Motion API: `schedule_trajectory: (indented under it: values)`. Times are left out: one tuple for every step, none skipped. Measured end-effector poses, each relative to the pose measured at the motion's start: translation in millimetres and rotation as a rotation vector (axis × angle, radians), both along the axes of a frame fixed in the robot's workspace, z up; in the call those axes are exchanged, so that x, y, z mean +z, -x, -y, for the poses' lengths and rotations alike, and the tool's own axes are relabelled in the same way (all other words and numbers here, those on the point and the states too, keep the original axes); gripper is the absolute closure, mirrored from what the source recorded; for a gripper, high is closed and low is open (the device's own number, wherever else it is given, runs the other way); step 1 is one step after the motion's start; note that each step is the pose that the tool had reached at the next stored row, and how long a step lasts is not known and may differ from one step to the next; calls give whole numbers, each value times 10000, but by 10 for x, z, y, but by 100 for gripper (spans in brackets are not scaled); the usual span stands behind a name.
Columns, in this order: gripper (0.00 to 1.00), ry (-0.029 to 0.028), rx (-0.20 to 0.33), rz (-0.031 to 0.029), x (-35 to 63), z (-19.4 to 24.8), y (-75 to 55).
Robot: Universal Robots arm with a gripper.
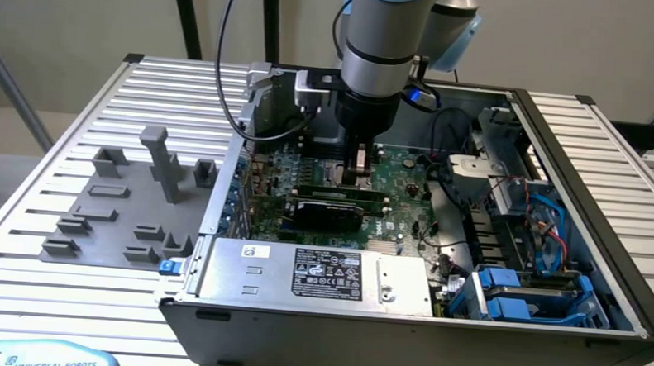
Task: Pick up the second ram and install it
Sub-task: 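Press down the second ram until it locks into place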
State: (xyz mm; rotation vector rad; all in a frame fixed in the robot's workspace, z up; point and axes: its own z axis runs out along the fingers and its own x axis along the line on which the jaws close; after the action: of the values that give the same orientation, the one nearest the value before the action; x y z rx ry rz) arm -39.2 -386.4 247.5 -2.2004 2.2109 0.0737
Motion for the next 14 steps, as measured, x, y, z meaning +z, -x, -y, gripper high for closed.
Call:
schedule_trajectory:
  values:
    - [89,-1,0,0,-13,-2,0]
    - [89,-1,-1,1,-29,-5,1]
    - [89,-3,-1,0,-48,-8,1]
    - [89,-2,-1,0,-66,-10,2]
    - [89,-2,0,1,-84,-12,3]
    - [89,-2,-1,1,-103,-15,4]
    - [89,-3,-1,1,-121,-17,5]
    - [89,-3,0,2,-138,-18,5]
    - [89,-3,0,0,-154,-19,6]
    - [89,0,0,0,-168,-20,6]
    - [89,9,0,-3,-181,-19,7]
    - [89,15,0,-6,-194,-19,7]
    - [89,7,0,-5,-210,-20,8]
    - [89,7,-1,-3,-222,-20,9]
